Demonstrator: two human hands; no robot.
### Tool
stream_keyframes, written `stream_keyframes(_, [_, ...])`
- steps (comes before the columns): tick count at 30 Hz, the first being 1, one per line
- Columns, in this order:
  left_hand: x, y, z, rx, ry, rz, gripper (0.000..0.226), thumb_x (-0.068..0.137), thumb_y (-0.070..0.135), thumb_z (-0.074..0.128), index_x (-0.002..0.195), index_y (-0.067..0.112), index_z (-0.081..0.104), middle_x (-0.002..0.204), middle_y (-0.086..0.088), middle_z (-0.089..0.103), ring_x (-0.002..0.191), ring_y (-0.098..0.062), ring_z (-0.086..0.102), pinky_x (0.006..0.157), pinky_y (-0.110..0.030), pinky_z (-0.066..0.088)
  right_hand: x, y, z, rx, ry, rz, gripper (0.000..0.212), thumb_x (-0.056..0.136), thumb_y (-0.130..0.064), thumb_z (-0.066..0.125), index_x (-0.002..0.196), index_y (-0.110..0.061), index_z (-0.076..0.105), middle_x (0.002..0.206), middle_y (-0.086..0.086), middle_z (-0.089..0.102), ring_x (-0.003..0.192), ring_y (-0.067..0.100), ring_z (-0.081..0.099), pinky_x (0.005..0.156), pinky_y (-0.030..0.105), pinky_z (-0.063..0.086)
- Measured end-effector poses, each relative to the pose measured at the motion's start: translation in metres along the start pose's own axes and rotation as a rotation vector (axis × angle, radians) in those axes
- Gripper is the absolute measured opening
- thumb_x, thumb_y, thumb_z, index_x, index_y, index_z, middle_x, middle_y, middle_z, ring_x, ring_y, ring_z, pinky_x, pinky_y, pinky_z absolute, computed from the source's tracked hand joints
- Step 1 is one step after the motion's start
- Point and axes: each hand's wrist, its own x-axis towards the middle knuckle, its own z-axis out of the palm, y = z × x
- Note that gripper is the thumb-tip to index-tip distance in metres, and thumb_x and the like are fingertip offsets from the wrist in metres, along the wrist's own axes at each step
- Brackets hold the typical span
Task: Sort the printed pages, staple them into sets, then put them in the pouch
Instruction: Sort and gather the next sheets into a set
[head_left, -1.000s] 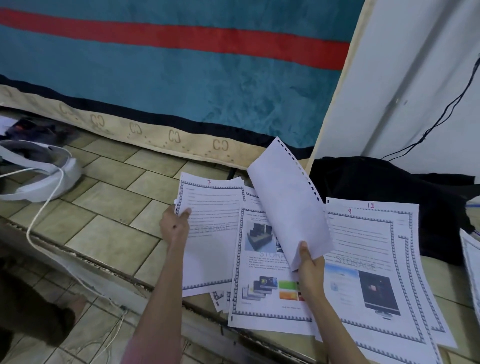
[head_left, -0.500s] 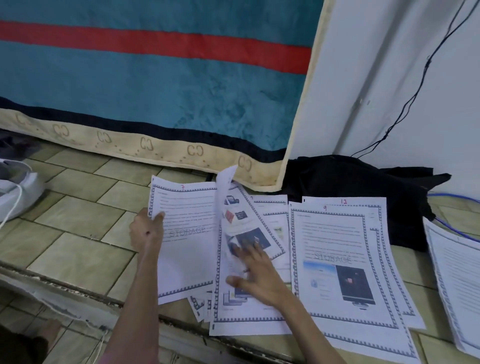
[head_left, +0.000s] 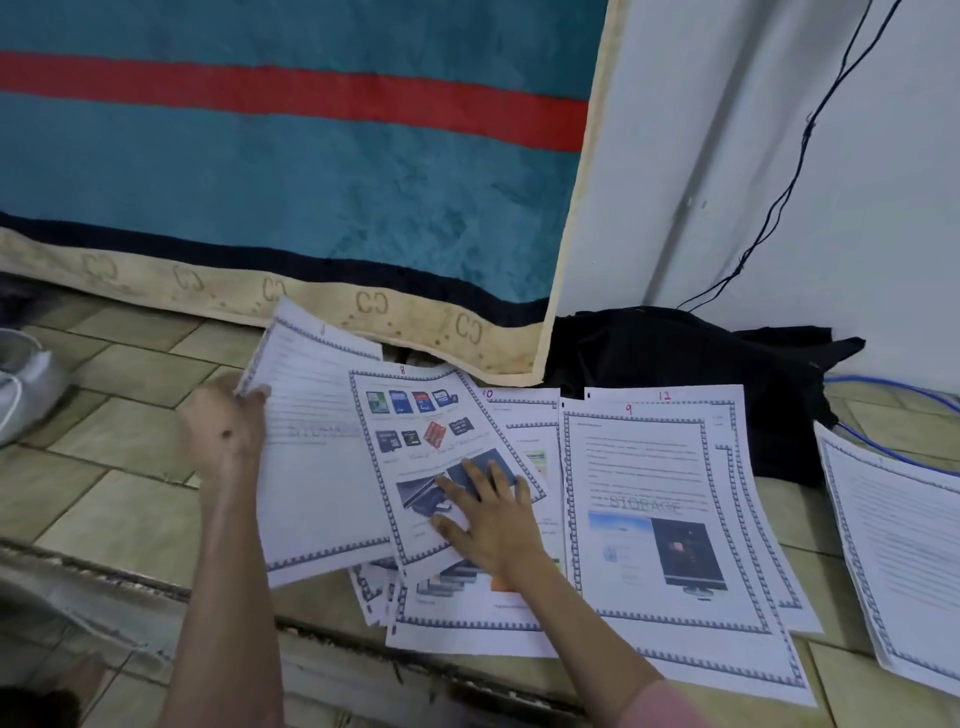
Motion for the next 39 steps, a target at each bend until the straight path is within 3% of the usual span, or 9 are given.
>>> stream_keyframes(7, [0.000,0.048,-0.075,-0.184,0.093,0.296,0.031,0.086,0.026,0.061,0.114,0.012,0.066,0.109,-0.013,0.069,0.091,-0.025,0.062,0.075,-0.031,0.043,0.018,0.006,-0.010,-0.051,-0.041,0.013,0.050,0.092,-0.059,0.014,0.139,-0.049,0.031,0.155,-0.008,0.018,0.138,0.025,0.016,0.107,0.051,0.018])
stream_keyframes(13, [-0.012,0.057,-0.075,-0.265,-0.108,0.323,0.028,0.087,0.020,0.063,0.114,0.014,0.066,0.100,0.000,0.065,0.088,-0.015,0.059,0.068,-0.021,0.042,0.022,0.011,-0.024,-0.002,-0.069,-0.003,0.038,0.097,-0.047,0.030,0.132,-0.047,0.045,0.150,-0.011,0.026,0.134,0.024,0.019,0.106,0.044,0.019])
stream_keyframes(16, [-0.013,0.048,-0.043,-0.357,-0.294,0.224,0.028,0.086,0.019,0.065,0.113,0.013,0.064,0.103,0.000,0.067,0.089,-0.018,0.066,0.076,-0.026,0.051,0.024,0.014,-0.028,0.338,-0.093,0.014,0.028,0.090,-0.031,0.039,0.099,-0.035,0.065,0.116,-0.014,0.050,0.113,0.018,0.038,0.095,0.035,0.027])
stream_keyframes(19, [-0.026,0.031,0.007,-0.331,-0.441,0.170,0.022,0.085,0.019,0.067,0.105,0.010,0.067,0.100,-0.008,0.068,0.083,-0.019,0.065,0.067,-0.020,0.047,0.014,0.032,-0.045,0.900,0.215,0.167,0.034,0.085,-0.003,0.043,0.090,-0.021,0.071,0.089,-0.002,0.065,0.076,0.005,0.060,0.074,0.020,0.044])
stream_keyframes(21, [-0.043,0.020,0.044,-0.231,-0.548,0.209,0.021,0.086,0.023,0.066,0.104,0.011,0.068,0.101,-0.009,0.069,0.090,-0.022,0.065,0.073,-0.023,0.049,-0.003,0.061,-0.061,0.878,0.492,0.333,0.034,0.086,0.010,0.042,0.098,-0.008,0.069,0.094,0.003,0.067,0.077,0.005,0.060,0.068,0.011,0.043])
stream_keyframes(24, [-0.066,0.015,0.088,-0.222,-0.648,0.245,0.029,0.087,0.025,0.065,0.108,0.007,0.069,0.108,-0.015,0.069,0.102,-0.030,0.064,0.085,-0.034,0.050,-0.032,0.116,-0.079,0.677,0.692,0.688,0.034,0.085,0.007,0.045,0.111,-0.003,0.065,0.104,0.017,0.065,0.081,0.027,0.059,0.068,0.020,0.049])
stream_keyframes(28, [-0.085,0.014,0.123,-0.234,-0.714,0.267,0.028,0.090,0.017,0.060,0.112,0.000,0.065,0.115,-0.018,0.065,0.107,-0.032,0.061,0.083,-0.028,0.043,-0.073,0.158,-0.089,0.481,0.386,1.168,0.056,0.084,-0.019,0.063,0.133,-0.007,0.039,0.136,0.023,0.035,0.125,0.040,0.033,0.100,0.048,0.036])
stream_keyframes(33, [-0.085,-0.004,0.141,-0.165,-0.672,0.278,0.030,0.090,0.023,0.060,0.110,0.002,0.067,0.117,-0.019,0.065,0.107,-0.034,0.061,0.095,-0.044,0.047,-0.086,0.166,-0.083,0.477,0.291,1.241,0.082,0.072,-0.034,0.078,0.135,-0.006,0.034,0.138,0.021,0.035,0.129,0.038,0.034,0.106,0.049,0.032])
stream_keyframes(39, [-0.085,-0.005,0.147,-0.176,-0.663,0.278,0.034,0.090,0.026,0.060,0.116,0.005,0.064,0.122,-0.018,0.063,0.113,-0.035,0.058,0.100,-0.046,0.044,-0.087,0.185,-0.085,0.618,0.390,1.251,0.054,0.078,-0.033,0.072,0.120,-0.008,0.050,0.125,0.017,0.050,0.123,0.036,0.043,0.102,0.046,0.037])
